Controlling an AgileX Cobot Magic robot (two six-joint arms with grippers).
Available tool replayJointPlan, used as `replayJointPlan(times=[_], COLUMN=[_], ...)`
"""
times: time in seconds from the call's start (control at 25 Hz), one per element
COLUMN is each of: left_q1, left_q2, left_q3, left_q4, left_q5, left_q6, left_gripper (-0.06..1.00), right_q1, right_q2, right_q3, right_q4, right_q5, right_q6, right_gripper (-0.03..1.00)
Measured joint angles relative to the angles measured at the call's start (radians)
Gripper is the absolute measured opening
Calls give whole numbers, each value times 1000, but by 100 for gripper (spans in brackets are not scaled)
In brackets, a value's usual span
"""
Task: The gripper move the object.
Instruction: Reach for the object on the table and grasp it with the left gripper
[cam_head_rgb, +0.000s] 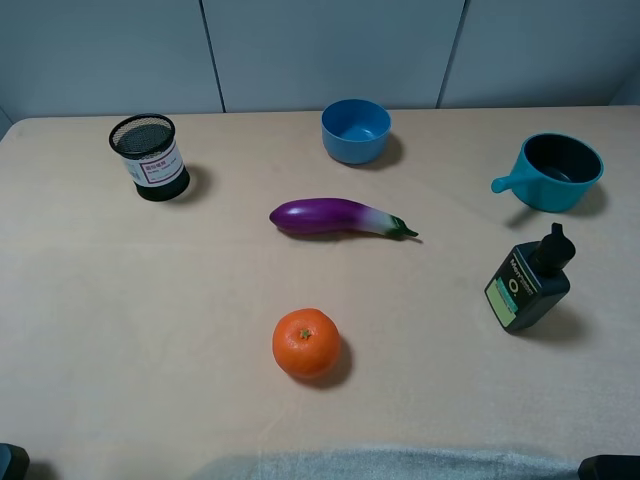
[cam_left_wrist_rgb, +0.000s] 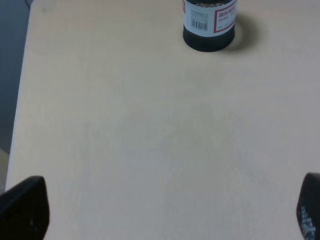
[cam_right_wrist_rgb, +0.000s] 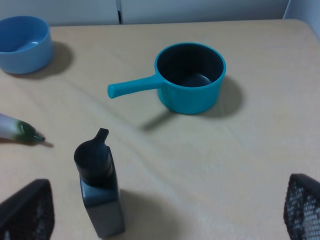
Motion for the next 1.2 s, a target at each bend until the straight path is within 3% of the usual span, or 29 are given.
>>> replayJointPlan(times=[1.2], left_q1=[0], left_q2=[0], left_q3=[0], left_q4=[0], left_q5=[0], left_q6=[0], left_gripper=[99], right_q1=[0], right_q2=[0], right_q3=[0], right_q4=[7], right_q5=[0], right_q6=[0], right_gripper=[69])
